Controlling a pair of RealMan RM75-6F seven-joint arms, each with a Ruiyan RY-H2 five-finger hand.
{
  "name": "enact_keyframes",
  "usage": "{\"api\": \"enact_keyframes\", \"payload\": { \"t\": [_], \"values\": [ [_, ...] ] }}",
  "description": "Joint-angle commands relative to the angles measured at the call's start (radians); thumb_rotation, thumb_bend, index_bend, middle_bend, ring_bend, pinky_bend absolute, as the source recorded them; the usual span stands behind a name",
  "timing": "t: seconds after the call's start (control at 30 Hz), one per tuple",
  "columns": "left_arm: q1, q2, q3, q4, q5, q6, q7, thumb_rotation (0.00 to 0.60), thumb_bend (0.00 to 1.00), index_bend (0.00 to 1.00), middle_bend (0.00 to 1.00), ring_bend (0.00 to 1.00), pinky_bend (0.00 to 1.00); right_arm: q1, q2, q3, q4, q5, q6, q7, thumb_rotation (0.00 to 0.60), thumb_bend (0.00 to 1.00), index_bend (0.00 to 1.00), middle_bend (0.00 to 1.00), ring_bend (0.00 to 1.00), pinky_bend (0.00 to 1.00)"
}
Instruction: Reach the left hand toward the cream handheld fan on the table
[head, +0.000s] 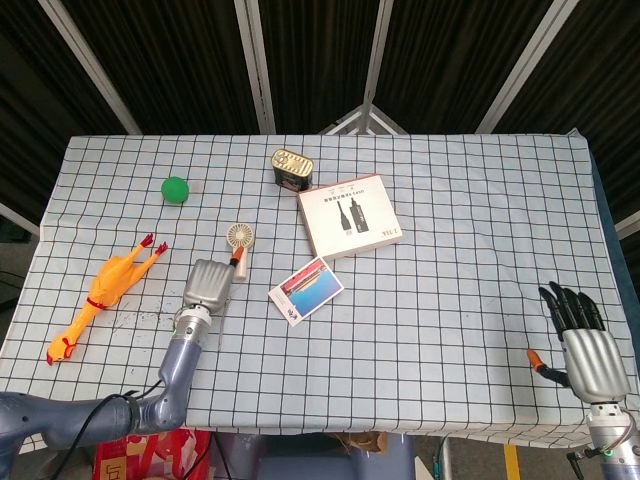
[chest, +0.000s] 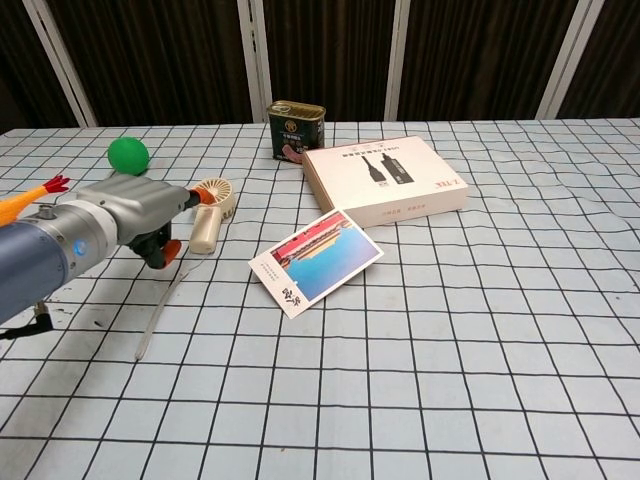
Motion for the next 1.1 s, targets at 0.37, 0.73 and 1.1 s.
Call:
{"api": "enact_keyframes", "payload": {
  "t": [0.37, 0.73, 1.1],
  "values": [
    [-0.004, -0.019, 0.017, 0.036, -0.023, -0.012, 0.012, 0.600, 0.77, 0.00, 0.87, 0.73, 0.71, -0.001, 0.000, 0.002, 0.001, 0.001, 0.005, 0.004, 0.600, 0.29, 0.00, 0.00, 0.00, 0.05],
    [0.001, -0.025, 0.026, 0.052, -0.051, -0.024, 0.012, 0.600, 0.77, 0.00, 0.87, 0.73, 0.71, -0.001, 0.000, 0.003, 0.001, 0.000, 0.006, 0.006, 0.600, 0.29, 0.00, 0.00, 0.00, 0.05],
    [0.001, -0.046, -0.001, 0.082, -0.090, -0.062, -0.034, 0.600, 0.80, 0.02, 0.87, 0.73, 0.71, -0.003, -0.001, 0.003, 0.001, 0.001, 0.009, 0.006, 0.600, 0.29, 0.00, 0.00, 0.00, 0.05]
  ]
}}
